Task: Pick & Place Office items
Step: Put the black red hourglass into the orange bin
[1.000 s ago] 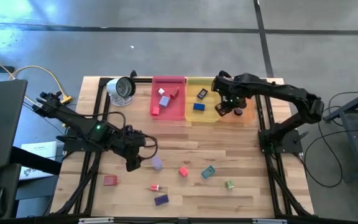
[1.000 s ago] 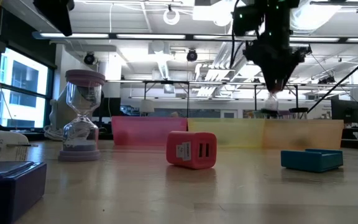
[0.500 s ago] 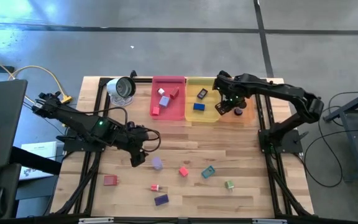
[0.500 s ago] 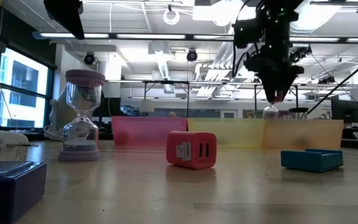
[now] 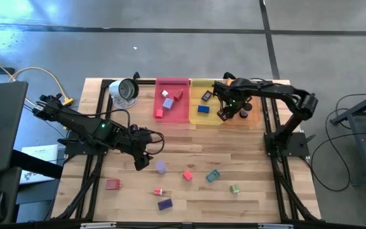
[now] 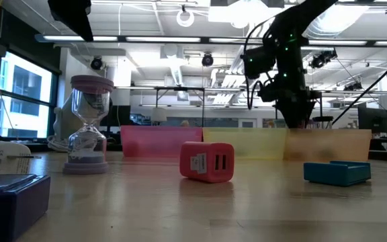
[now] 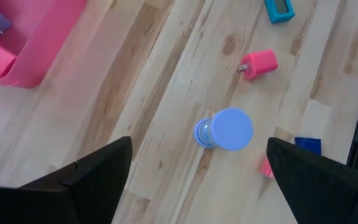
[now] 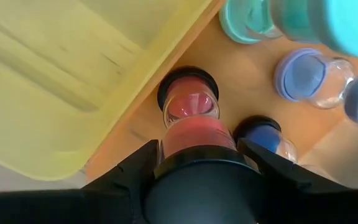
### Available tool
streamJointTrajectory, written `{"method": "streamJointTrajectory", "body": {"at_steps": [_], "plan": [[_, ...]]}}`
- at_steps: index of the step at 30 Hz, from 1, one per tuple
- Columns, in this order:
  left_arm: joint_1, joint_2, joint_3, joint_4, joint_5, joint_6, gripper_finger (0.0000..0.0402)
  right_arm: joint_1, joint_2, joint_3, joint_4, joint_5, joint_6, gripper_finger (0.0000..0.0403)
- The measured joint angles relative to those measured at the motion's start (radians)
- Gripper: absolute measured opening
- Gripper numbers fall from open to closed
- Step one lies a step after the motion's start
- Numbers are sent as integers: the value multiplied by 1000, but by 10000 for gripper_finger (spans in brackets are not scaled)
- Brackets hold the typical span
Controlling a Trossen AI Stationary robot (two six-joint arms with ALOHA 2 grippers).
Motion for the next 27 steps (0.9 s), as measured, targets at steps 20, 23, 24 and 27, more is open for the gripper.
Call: {"method": "streamJointTrajectory", "body": {"at_steps": [20,23,24,27], "plan": [[0,8,0,49,-82,-33,363,-12,22,32,-37,20,-87,332],[0,8,0,67,-112,-32,363,-12,22,71,-83,40,-112,330],[0,8,0,75,-115,-31,363,-12,22,87,-105,42,-116,329],[0,8,0,94,-132,-25,363,-9,22,138,-158,41,-127,327]]}}
